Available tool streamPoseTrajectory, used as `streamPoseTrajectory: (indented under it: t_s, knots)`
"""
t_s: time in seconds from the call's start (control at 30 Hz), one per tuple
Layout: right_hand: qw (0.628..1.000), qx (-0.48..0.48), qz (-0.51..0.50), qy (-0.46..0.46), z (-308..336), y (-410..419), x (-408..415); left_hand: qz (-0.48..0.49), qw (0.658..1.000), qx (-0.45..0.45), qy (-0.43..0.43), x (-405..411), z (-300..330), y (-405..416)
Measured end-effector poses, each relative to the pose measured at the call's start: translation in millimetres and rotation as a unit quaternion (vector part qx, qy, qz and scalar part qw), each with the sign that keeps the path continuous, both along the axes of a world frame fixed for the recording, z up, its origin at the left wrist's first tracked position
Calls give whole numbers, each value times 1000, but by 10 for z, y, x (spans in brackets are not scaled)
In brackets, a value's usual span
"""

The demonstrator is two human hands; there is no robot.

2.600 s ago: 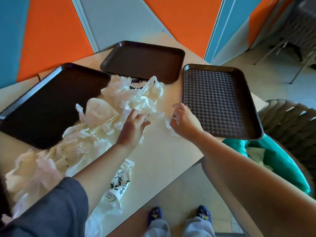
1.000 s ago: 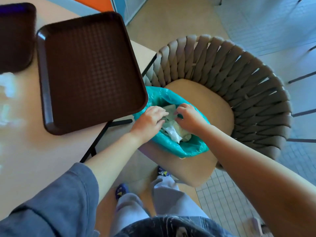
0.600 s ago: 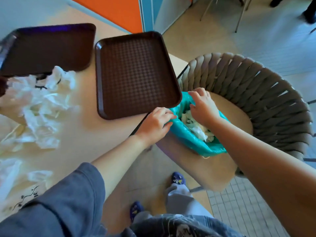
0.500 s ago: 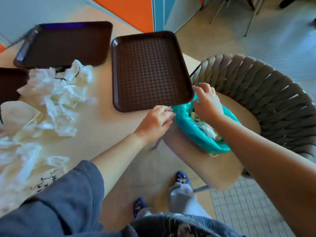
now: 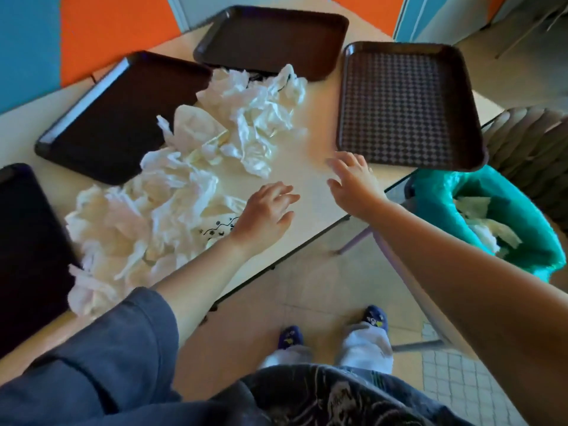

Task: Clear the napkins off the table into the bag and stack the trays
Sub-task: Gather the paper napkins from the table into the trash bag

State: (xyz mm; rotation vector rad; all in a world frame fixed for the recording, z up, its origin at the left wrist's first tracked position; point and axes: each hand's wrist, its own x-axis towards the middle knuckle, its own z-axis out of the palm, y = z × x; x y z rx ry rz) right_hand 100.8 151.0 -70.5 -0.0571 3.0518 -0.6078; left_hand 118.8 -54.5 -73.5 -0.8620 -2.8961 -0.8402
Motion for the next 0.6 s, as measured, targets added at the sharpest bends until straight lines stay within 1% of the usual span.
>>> streamPoseTrajectory:
  t_s: [0.1,0.23,0.33,0.47,0.53,0.6]
  knots:
    - [998,-31,44,-12,-82,-457,-62,48,998,-27,19,105,-35,-422]
    - [993,-37,108,-34,-196,-1010,-108,122,990,-69,28,228,-87,-842]
    - [984,-31,162,-65,-244,-1311,-106,163,983,-84,-15,262,-118,-1052]
    - [966,-2,239,-98,-301,-1546,-89,168,980,-76,-72,287,-134,-1201]
    - [960,16,255,-111,-343,-1573,-86,153,979,-106,-83,309,-125,-1210]
    - [963,27,244,-112,-380,-1546,-81,145,974,-152,-82,338,-141,-1205]
